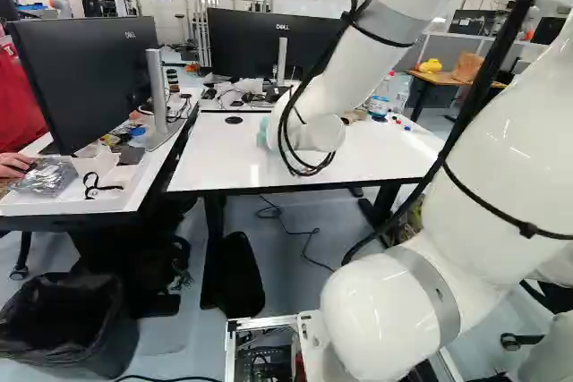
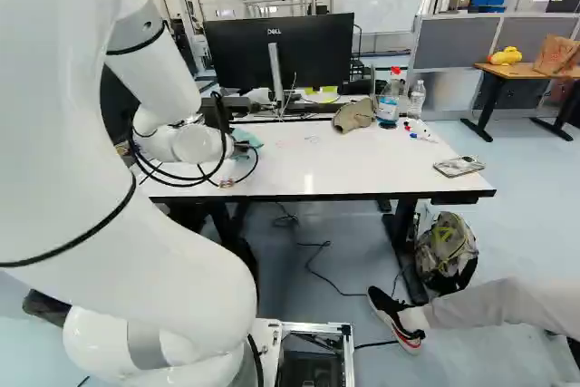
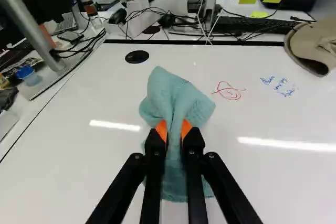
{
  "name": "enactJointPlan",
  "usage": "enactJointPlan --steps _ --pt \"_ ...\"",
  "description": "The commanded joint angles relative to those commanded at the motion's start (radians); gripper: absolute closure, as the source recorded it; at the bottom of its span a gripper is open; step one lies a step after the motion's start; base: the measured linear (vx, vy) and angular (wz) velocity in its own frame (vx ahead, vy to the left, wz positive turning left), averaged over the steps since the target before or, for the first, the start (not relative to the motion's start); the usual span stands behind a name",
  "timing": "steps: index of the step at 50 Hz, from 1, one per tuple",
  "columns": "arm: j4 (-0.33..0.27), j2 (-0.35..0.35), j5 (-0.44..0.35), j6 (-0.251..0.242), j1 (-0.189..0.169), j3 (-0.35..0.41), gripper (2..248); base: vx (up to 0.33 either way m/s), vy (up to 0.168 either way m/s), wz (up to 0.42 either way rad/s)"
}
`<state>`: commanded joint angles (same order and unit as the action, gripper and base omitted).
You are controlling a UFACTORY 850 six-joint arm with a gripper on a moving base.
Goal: Clean the table with the green towel
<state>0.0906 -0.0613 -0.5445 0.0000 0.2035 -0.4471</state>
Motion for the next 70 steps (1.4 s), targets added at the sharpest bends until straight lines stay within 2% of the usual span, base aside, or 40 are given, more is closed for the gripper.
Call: enactJointPlan --steps 12,33,70 --pt "0.0 0.011 0.0 0.0 -0.037 -0.04 202 0.0 0.0 0.0" --pt "0.0 0.107 0.0 0.0 -0.086 -0.138 202 0.0 0.0 0.0" --pt "0.0 0.287 0.0 0.0 -0.102 -0.335 202 0.0 0.0 0.0"
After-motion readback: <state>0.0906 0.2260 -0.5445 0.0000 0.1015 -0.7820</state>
